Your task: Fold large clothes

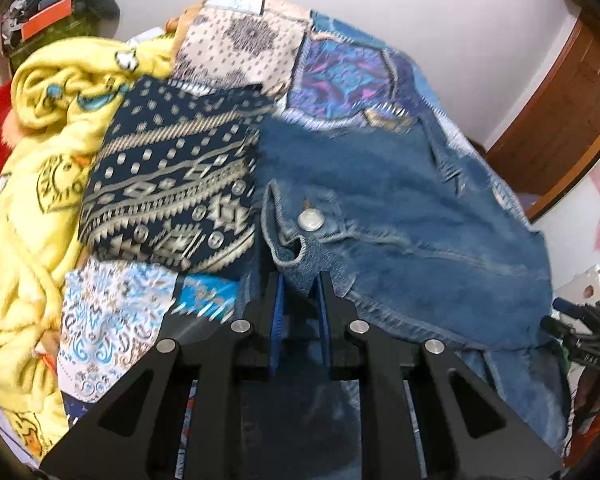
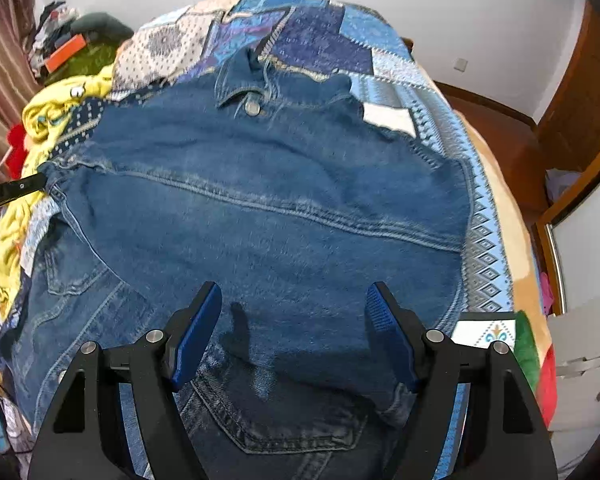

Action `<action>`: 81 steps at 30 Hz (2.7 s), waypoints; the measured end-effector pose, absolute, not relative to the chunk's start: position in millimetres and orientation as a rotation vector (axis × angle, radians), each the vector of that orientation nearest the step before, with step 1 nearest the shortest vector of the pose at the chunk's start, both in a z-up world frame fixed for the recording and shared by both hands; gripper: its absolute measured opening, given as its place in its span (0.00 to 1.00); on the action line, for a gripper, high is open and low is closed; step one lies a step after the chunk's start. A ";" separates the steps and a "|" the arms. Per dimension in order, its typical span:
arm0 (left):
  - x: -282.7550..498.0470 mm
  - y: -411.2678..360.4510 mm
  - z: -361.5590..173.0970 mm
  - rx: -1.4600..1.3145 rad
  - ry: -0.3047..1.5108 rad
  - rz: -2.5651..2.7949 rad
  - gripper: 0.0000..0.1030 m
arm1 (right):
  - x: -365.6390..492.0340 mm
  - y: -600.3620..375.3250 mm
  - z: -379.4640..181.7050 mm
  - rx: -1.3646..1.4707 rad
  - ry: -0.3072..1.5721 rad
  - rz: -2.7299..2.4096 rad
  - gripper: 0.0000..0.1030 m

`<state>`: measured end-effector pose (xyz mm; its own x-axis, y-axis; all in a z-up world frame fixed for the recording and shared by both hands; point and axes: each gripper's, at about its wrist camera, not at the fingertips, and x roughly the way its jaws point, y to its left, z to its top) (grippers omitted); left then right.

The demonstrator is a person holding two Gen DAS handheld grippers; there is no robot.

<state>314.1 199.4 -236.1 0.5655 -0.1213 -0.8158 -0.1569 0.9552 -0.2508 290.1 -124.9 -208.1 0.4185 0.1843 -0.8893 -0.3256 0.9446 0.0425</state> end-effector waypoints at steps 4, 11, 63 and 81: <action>305.9 199.3 -248.1 -0.250 1.027 0.050 0.15 | 291.5 -123.7 -221.9 -0.138 1.158 0.328 0.70; 285.5 185.9 -228.4 -0.170 1.024 0.034 0.18 | 281.9 -128.6 -215.9 -0.096 1.167 0.331 0.70; 148.3 184.4 -275.0 -0.501 1.120 -0.111 0.68 | 146.6 -233.8 -222.3 0.453 1.141 0.360 0.34; 164.3 183.6 -197.1 -0.426 0.907 -0.105 0.15 | 169.4 -224.0 -184.3 0.459 1.002 0.476 0.07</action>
